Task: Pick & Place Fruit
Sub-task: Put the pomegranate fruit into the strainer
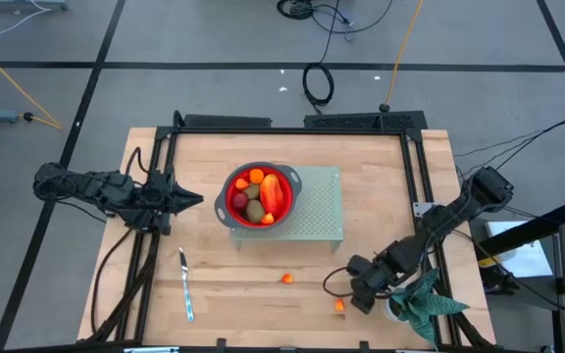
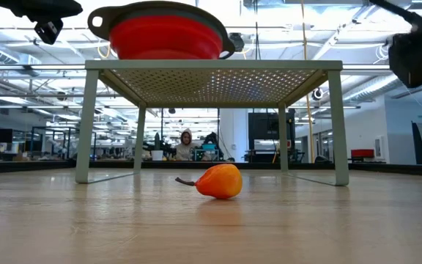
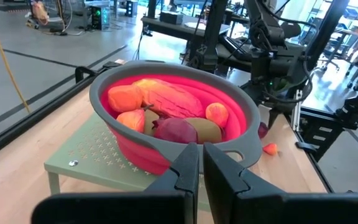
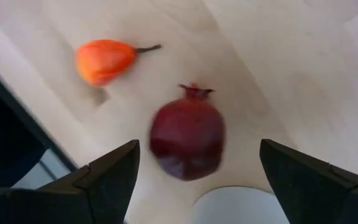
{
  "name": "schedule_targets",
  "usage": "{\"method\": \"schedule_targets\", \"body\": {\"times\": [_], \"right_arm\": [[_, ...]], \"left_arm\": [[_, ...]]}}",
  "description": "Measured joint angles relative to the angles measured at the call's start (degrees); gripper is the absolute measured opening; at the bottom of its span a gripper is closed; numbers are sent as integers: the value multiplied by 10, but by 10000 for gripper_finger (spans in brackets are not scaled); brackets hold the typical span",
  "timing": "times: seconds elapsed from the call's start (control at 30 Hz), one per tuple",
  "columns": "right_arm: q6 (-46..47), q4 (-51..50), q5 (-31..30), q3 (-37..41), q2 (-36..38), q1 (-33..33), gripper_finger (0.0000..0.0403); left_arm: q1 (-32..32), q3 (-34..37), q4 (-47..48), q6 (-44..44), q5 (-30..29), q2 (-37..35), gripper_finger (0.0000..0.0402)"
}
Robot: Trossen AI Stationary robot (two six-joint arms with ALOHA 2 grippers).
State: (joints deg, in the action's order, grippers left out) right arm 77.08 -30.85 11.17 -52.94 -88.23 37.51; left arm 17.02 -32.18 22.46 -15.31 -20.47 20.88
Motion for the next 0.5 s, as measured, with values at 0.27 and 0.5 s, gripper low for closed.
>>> {"method": "schedule_targets", "body": {"times": [0.27,0.5], "right_arm": [[31,64,-23,43,0,13,321],[39,92,-38,65,1,13,324]], "left_arm": [[0,0,0,0,10,0,21],[0,0,-1,-3,11,0,21]]}}
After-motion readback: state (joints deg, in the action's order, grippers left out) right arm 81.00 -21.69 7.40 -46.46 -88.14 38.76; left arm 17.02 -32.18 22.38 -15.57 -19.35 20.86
